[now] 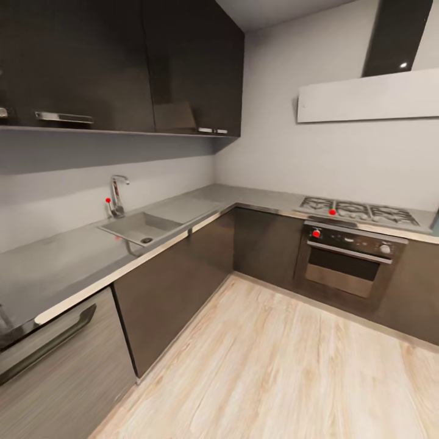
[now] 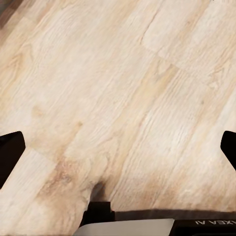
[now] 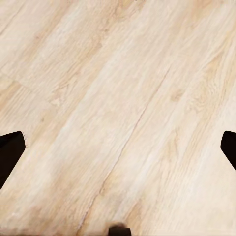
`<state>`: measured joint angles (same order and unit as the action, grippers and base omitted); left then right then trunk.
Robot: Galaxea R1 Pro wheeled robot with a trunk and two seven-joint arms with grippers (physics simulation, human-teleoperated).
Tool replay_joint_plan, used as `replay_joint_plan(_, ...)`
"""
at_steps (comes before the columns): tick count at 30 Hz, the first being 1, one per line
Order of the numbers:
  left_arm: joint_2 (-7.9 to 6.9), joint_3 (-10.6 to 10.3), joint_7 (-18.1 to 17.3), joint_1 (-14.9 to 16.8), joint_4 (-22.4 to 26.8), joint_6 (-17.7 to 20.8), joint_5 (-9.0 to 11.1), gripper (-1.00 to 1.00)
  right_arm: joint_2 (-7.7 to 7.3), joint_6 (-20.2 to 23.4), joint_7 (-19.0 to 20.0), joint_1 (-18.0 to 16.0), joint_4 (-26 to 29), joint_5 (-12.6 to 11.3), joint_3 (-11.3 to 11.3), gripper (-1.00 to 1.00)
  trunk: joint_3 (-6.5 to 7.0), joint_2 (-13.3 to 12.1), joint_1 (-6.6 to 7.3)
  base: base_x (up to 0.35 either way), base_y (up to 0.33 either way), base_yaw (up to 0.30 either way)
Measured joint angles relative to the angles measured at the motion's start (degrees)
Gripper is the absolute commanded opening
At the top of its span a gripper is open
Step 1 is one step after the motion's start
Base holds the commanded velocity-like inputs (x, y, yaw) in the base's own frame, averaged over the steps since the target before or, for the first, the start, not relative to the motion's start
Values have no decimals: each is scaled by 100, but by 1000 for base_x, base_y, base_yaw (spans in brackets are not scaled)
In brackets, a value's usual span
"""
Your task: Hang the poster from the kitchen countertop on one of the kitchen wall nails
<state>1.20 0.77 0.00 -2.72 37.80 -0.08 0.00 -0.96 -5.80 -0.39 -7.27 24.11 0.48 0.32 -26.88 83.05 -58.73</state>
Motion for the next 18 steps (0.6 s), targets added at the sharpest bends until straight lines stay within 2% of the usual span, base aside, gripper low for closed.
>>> replay_joint_plan(13, 0, -1, 0, -4, 0, 0, 0, 100, 0, 0, -2, 0, 0, 0, 0, 100, 0, 0, 0, 0, 0, 278)
replay_joint_plan(18, 0, -4, 0, -4, -3, 4, 0, 100, -5, 1, 5, 0, 1, 0, 0, 100, 0, 0, 0, 0, -125, 110)
